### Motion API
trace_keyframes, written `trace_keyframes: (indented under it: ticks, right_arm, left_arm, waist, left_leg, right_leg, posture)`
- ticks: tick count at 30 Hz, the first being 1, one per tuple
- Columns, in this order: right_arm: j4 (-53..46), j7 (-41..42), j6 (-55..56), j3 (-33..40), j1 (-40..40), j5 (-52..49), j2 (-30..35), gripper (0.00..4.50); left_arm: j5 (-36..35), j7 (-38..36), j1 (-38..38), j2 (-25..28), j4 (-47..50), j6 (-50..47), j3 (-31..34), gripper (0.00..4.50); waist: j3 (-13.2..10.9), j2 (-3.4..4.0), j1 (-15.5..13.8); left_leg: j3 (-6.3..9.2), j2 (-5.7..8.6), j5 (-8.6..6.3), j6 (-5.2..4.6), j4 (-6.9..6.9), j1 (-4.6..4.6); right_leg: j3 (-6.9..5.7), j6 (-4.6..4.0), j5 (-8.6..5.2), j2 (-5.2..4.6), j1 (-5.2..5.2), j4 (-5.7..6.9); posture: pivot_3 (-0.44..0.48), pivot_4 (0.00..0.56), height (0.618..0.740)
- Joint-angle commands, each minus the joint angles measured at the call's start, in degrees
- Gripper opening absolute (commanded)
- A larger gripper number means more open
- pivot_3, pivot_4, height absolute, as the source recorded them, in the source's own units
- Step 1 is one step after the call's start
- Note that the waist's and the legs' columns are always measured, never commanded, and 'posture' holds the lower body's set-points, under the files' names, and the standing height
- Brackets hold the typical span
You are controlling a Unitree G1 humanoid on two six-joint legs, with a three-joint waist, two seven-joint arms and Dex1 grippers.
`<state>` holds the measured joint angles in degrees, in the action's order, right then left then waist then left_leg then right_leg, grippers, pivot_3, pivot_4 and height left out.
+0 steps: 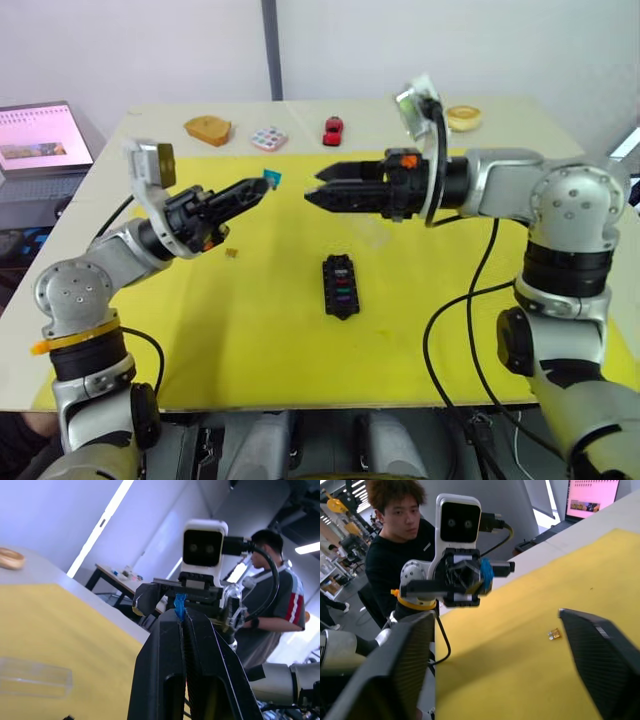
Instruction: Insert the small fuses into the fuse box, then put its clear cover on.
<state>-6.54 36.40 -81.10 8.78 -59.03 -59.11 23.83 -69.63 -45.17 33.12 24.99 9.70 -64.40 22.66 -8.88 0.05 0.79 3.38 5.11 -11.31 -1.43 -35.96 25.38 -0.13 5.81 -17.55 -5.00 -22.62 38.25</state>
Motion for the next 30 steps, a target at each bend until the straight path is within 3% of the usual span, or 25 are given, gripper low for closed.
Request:
trace_keyframes:
  ticks: [1,21,24,27,28,30]
  right_arm:
    - [-0.78,-2.21,-0.68,2.84,-1.66,-3.13,-1.22,2.66]
    - [-0.98,-10.27,0.16,3.48,-0.82,-9.03,-4.07,2.66]
    - [-0.65,-10.63,0.42,3.46,-0.84,-9.39,-4.22,1.8]
    - [-0.45,-10.99,0.77,3.45,-0.76,-9.95,-4.66,0.28]
    - [-0.51,-11.14,0.85,3.29,-0.7,-10.0,-4.69,0.06]
    - [-0.78,-11.13,0.94,2.92,-0.49,-10.1,-4.66,0.06]
  left_arm:
    - [-1.6,-0.22,1.26,1.02,1.28,1.92,-0.63,0.0]
    - [-1.01,-1.37,1.29,2.67,0.12,6.14,-4.03,0.0]
    - [-1.17,-1.21,0.81,2.79,0.6,6.19,-4.0,0.0]
    - [-1.11,-1.13,0.31,2.89,1.06,6.24,-4.09,0.0]
    - [-1.14,-1.07,0.21,2.9,1.21,6.27,-4.15,0.0]
    - [-1.32,-0.78,0.17,2.89,1.32,6.4,-4.21,0.0]
  waist:
    - [0.0,0.0,0.01]
    - [0.0,0.0,-0.01]
    - [0.0,0.0,0.01]
    - [0.0,0.0,0.04]
    - [0.0,0.0,0.03]
    - [0.0,0.0,0.01]
  left_leg:
    - [0.0,0.0,0.0,0.0,0.01,0.0]
    - [0.0,0.0,0.0,-0.01,0.02,0.01]
    - [-0.01,0.0,0.0,-0.01,0.02,0.0]
    - [-0.01,0.0,0.0,-0.01,0.03,0.01]
    - [-0.01,0.0,0.0,-0.01,0.04,0.01]
    - [-0.01,0.0,0.0,-0.01,0.04,0.01]
  right_leg:
    - [0.0,0.0,0.0,0.01,0.0,0.0]
    - [0.0,-0.01,0.0,0.0,-0.01,-0.02]
    - [0.01,-0.01,0.0,0.01,-0.01,-0.03]
    - [0.01,-0.01,-0.01,0.01,-0.02,-0.03]
    - [0.01,-0.01,-0.01,0.0,-0.01,-0.03]
    - [0.01,-0.01,-0.01,0.0,-0.02,-0.04]
  posture:
    - [0.0,0.15,0.74]
    - [0.0,0.15,0.74]
    - [0.0,0.15,0.74]
    - [0.0,0.15,0.74]
    - [0.0,0.15,0.74]
    - [0.0,0.15,0.74]
